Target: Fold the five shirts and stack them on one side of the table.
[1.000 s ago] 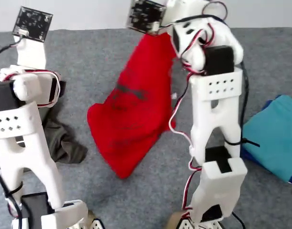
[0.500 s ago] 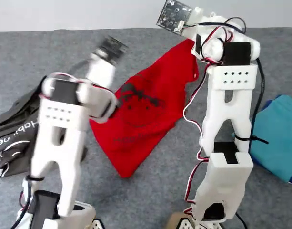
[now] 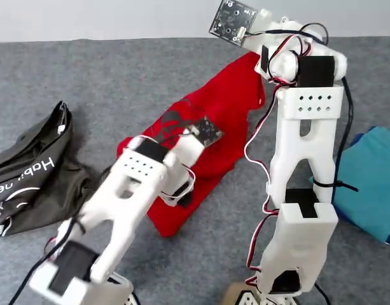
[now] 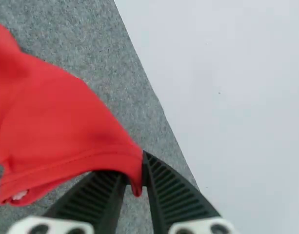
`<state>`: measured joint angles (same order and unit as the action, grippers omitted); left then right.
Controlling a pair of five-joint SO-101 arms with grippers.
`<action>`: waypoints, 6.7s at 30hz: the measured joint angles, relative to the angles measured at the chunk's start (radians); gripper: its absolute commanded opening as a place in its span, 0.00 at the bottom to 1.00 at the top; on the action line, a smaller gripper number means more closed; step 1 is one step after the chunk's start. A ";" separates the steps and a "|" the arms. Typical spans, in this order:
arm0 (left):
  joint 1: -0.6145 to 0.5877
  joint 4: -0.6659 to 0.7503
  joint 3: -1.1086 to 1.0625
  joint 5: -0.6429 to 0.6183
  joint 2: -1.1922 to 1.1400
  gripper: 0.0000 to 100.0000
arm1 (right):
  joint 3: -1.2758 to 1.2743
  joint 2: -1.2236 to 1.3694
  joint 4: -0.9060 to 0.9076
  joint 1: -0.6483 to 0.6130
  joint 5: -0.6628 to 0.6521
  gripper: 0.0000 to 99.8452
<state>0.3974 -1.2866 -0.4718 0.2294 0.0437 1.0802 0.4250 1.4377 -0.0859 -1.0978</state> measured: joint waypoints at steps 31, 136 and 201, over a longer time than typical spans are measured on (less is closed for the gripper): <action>-0.089 -0.308 0.373 0.072 -0.100 0.00 | 0.000 0.000 0.002 0.213 0.000 0.01; -0.235 -0.334 0.847 0.215 -0.651 0.09 | 0.000 0.149 0.140 0.071 0.204 0.01; -0.295 -0.446 1.200 0.242 -0.282 0.01 | 0.000 -0.103 0.140 0.224 0.204 0.01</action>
<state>0.1028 -1.7331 0.7281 0.4718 -0.2386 1.0802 0.3222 1.5773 0.1381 -0.8938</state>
